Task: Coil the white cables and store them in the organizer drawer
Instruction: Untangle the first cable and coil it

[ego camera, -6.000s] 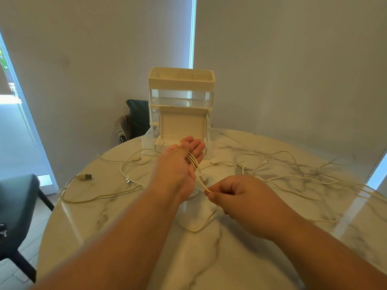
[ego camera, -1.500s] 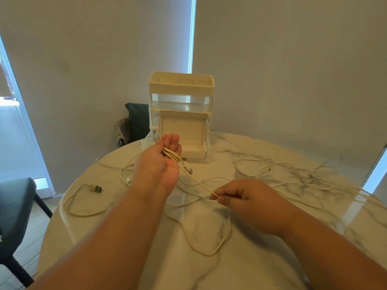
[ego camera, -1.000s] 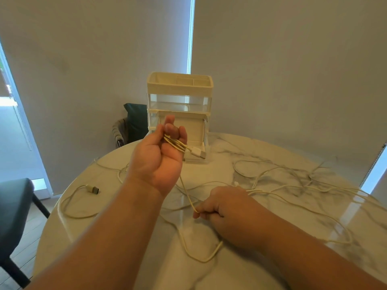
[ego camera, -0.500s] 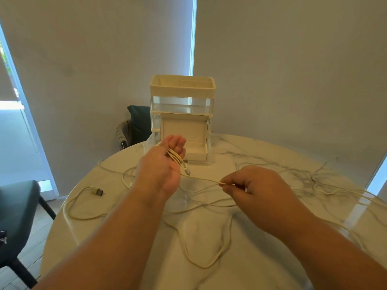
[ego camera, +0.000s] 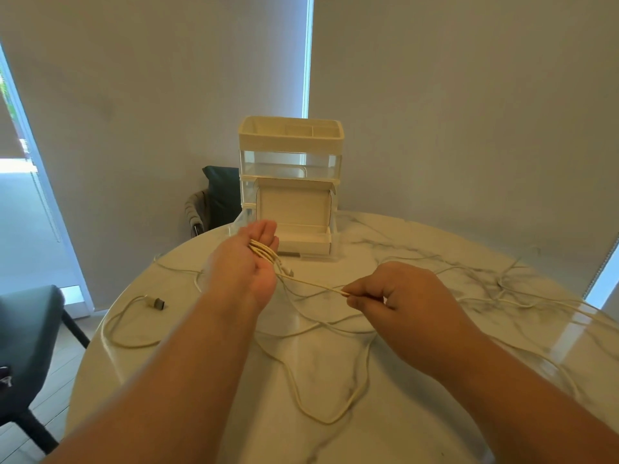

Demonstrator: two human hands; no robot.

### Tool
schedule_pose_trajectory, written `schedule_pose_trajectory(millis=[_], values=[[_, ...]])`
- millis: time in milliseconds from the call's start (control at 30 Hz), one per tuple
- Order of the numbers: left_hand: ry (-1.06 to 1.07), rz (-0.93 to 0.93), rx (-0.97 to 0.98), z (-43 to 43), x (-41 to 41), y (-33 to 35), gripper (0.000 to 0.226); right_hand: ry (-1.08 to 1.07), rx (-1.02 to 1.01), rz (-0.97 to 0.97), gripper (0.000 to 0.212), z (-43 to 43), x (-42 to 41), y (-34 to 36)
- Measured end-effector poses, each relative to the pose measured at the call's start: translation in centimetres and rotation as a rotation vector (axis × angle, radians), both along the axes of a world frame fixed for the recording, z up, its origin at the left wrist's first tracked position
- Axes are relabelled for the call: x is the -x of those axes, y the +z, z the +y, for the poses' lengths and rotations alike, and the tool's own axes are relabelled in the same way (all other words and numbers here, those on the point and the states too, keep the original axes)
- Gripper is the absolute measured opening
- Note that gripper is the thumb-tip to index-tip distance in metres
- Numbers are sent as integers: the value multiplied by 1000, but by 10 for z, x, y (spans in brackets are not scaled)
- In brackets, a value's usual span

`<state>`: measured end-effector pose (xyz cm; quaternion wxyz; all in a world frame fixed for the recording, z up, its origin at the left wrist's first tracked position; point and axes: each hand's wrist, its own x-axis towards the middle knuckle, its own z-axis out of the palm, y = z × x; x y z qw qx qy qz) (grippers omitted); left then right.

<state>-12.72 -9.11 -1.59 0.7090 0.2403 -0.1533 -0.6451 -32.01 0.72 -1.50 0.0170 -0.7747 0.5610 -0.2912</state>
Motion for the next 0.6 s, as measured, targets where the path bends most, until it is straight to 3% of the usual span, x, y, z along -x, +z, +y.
schedule_pose_trajectory(millis=[200,400,600], values=[[3,-452,225,22,25,2,21,-65,148,-25,15,3,6,7],[25,-1150,462,36,43,-13,19,-97,285,-62,12,5,10,15],[-147,-1429,493,49,53,-14,27,-129,310,-80,14,-1,17,14]])
